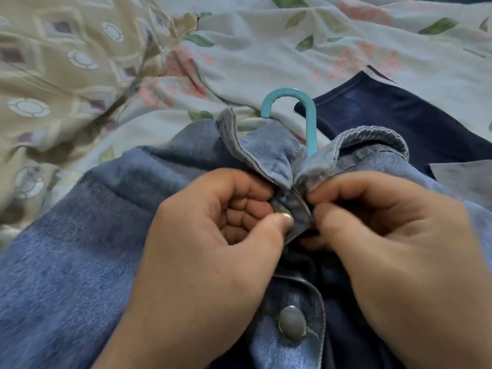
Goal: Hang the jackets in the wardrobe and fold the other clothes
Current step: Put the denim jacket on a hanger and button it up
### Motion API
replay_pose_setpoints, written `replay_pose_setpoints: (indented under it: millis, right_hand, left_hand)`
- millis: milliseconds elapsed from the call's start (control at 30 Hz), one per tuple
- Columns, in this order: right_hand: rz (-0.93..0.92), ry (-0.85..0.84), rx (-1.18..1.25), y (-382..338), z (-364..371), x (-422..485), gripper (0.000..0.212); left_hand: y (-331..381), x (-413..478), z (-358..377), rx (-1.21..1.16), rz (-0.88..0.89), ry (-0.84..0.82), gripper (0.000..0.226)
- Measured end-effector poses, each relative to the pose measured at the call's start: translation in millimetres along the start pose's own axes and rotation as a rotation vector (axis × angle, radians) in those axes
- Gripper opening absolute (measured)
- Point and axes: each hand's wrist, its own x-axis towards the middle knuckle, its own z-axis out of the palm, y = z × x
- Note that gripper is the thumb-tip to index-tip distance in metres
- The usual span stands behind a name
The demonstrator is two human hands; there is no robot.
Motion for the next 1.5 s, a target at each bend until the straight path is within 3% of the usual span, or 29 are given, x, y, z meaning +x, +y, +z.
replay_pose_setpoints:
  millis: [100, 200, 300, 400, 500, 667, 767, 867, 900, 967, 1033, 1100, 1200, 1367, 1500]
  right_hand:
    - [-0.132, 0.225, -0.212, 0, -13, 1, 0.030]
    - [-0.250, 0.243, -0.618, 0, -19, 11, 0.063]
    - [-0.188, 0.038, -0.702, 11, -15, 15, 0.074]
    - [-0.117, 0.026, -0.713, 22, -10, 16, 0.070]
    - [-0.107, 0.096, -0.722, 25, -9, 14, 0.037]
    - [-0.088, 0.184, -0.642, 23, -8, 9, 0.020]
    - [-0.019, 0.201, -0.652, 21, -11, 15, 0.038]
    - [0.038, 0.138, -0.918, 19, -22, 20, 0.028]
    - [0.088, 0.157, -0.963, 20, -26, 19, 0.030]
    - [0.251, 0.161, -1.009, 23, -30, 13, 0.063]
    - [0.311, 0.107, -1.058, 24, -27, 6, 0.075]
    - [0.336, 0.074, -1.079, 26, -24, 5, 0.073]
    - [0.325, 0.096, -1.081, 29, -22, 5, 0.065]
    - [0.362, 0.062, -1.081, 27, -19, 10, 0.063]
    - [0.381, 0.024, -1.109, 30, -19, 9, 0.063]
  left_hand:
    - [3, 1, -9, 0.205, 0.216, 0.206, 0.019]
    - [1, 8, -21, 0.468, 0.401, 0.312, 0.036]
    - [-6, 17, -18, 0.576, 0.365, 0.075, 0.084]
    - [-14, 19, -14, 0.688, 0.310, -0.047, 0.100]
    - [-14, 19, -13, 0.662, 0.276, 0.038, 0.069]
    - [-13, 9, -12, 0.653, 0.214, 0.178, 0.007]
    - [-7, 9, -16, 0.640, 0.155, 0.127, 0.038]
    - [3, 28, -23, 0.745, 0.041, 0.097, 0.021]
    - [6, 37, -26, 0.878, 0.029, 0.052, 0.030]
    - [7, 55, -33, 1.061, 0.020, -0.135, 0.058]
    - [4, 62, -41, 1.076, 0.060, -0.237, 0.045]
    - [-2, 59, -43, 1.056, 0.128, -0.242, 0.030]
    - [-13, 53, -42, 1.052, 0.187, -0.209, 0.035]
    - [-16, 48, -45, 1.034, 0.083, -0.197, 0.057]
    - [-19, 50, -42, 1.072, 0.102, -0.209, 0.049]
